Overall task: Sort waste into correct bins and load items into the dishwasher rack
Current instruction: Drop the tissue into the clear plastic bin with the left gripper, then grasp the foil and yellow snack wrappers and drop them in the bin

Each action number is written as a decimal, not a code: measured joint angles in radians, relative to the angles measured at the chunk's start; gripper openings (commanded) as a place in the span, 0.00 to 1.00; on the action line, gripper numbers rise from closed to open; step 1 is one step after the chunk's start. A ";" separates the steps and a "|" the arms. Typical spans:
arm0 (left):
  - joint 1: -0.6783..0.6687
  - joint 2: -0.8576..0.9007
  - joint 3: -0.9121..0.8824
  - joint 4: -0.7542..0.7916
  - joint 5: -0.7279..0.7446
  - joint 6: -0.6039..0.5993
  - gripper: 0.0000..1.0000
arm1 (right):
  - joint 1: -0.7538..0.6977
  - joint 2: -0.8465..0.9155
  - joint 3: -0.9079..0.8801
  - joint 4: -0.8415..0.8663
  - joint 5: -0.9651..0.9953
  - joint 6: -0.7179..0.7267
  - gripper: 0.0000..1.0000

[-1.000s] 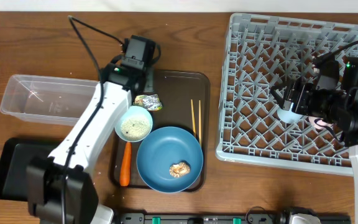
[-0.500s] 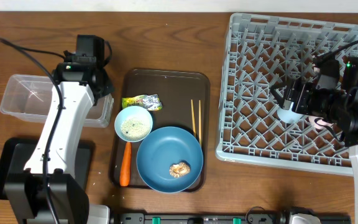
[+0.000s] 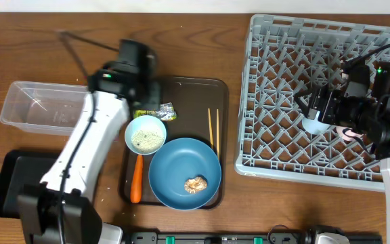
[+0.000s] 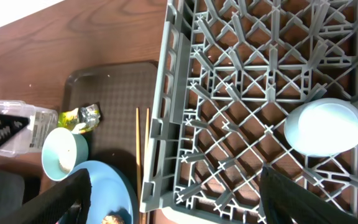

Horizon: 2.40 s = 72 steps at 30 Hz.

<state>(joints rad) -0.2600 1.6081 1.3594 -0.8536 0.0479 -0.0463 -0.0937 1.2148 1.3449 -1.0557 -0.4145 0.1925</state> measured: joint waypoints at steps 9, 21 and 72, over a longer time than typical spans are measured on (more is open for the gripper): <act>-0.150 0.092 -0.013 0.004 -0.023 0.157 0.57 | 0.000 0.000 0.000 0.000 0.000 0.000 0.80; -0.153 0.304 -0.026 0.074 -0.098 0.199 0.40 | 0.000 0.000 0.000 -0.002 0.000 0.000 0.79; 0.182 -0.110 0.041 -0.361 -0.001 -0.169 0.46 | 0.000 0.002 0.000 -0.007 0.000 0.000 0.81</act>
<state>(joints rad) -0.0784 1.4979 1.4002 -1.2144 0.0467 -0.2150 -0.0937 1.2163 1.3449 -1.0626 -0.4145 0.1921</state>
